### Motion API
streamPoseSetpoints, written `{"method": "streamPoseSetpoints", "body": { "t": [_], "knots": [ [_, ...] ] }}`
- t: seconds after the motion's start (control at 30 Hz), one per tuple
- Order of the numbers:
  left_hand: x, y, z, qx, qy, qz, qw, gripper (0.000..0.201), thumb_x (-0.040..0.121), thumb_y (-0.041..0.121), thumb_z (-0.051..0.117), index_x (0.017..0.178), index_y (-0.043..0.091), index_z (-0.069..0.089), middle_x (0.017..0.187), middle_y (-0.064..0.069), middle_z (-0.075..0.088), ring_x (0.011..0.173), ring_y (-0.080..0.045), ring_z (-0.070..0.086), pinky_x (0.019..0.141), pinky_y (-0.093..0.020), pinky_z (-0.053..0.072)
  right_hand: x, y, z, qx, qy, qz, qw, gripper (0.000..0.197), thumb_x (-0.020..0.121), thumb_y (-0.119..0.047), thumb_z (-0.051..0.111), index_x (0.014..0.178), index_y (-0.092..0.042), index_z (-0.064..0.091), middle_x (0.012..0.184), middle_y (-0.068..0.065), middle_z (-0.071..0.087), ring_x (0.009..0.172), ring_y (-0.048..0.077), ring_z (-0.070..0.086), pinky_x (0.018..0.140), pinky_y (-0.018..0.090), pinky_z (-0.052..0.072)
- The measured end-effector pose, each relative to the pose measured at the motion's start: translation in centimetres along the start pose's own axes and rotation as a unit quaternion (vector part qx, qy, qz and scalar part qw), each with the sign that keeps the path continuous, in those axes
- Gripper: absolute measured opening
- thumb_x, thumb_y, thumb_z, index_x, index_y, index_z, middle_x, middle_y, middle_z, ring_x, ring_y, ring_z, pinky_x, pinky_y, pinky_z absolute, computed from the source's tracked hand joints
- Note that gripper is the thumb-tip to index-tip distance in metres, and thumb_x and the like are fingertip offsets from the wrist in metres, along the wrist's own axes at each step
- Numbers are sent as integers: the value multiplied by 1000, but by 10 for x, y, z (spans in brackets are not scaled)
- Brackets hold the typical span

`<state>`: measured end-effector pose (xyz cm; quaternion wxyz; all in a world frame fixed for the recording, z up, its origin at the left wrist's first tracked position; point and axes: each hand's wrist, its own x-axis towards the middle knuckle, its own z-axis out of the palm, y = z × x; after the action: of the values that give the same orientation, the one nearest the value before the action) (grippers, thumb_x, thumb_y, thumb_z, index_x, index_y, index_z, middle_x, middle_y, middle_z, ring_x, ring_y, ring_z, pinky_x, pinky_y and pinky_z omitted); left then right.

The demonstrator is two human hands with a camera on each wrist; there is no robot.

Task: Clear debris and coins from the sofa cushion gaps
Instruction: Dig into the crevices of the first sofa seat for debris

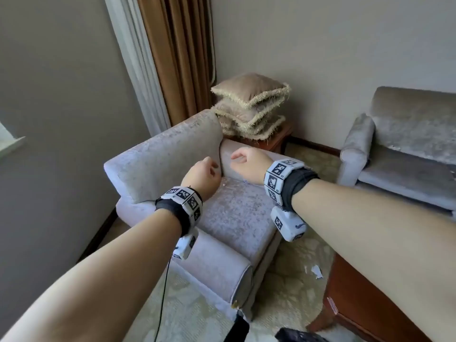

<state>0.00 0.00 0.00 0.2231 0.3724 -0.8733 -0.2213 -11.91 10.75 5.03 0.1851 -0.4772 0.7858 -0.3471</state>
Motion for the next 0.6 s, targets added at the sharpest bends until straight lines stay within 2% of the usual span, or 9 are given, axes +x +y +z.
{"method": "streamPoseSetpoints", "body": {
  "t": [0.1, 0.17, 0.4, 0.53, 0.6],
  "knots": [
    [27, -20, 12, 5, -5, -45, 999, 28, 83, 19, 50, 110, 14, 58, 103, -5, 65, 92, -23, 62, 82, -32, 51, 37, 12, 6, 5, -28, 5, 1000, 36, 89, -32, 56, 124, -23, 56, 98, -6, 57, 93, 20, 64, 72, 26, 49],
    [46, -36, 23, 11, -13, -64, 998, 28, 82, 17, 51, 108, 14, 60, 104, -5, 65, 93, -24, 62, 82, -32, 51, 66, 23, 13, 8, -44, 7, 999, 37, 89, -32, 56, 124, -23, 56, 99, -6, 57, 92, 17, 61, 71, 25, 47],
    [125, -74, 41, 23, -11, -98, 995, 27, 82, 15, 51, 108, 14, 60, 106, -6, 63, 96, -25, 61, 85, -33, 51, 169, 34, 28, -2, -74, 8, 997, 37, 88, -35, 56, 124, -26, 56, 98, -8, 56, 92, 16, 59, 76, 24, 41],
    [155, -92, 49, 46, -5, -108, 993, 26, 82, 13, 48, 106, 15, 60, 105, -6, 61, 95, -25, 61, 84, -32, 51, 217, 34, 37, 6, -98, -3, 995, 36, 88, -35, 57, 122, -26, 58, 104, -7, 61, 98, 16, 61, 82, 25, 44],
    [169, -101, 54, 72, -16, -103, 992, 27, 83, 11, 46, 106, 15, 60, 106, -7, 60, 96, -27, 61, 85, -35, 51, 242, 35, 43, 6, -97, -18, 995, 33, 88, -32, 57, 119, -24, 59, 102, -6, 61, 96, 16, 61, 81, 25, 45]
  ]
}}
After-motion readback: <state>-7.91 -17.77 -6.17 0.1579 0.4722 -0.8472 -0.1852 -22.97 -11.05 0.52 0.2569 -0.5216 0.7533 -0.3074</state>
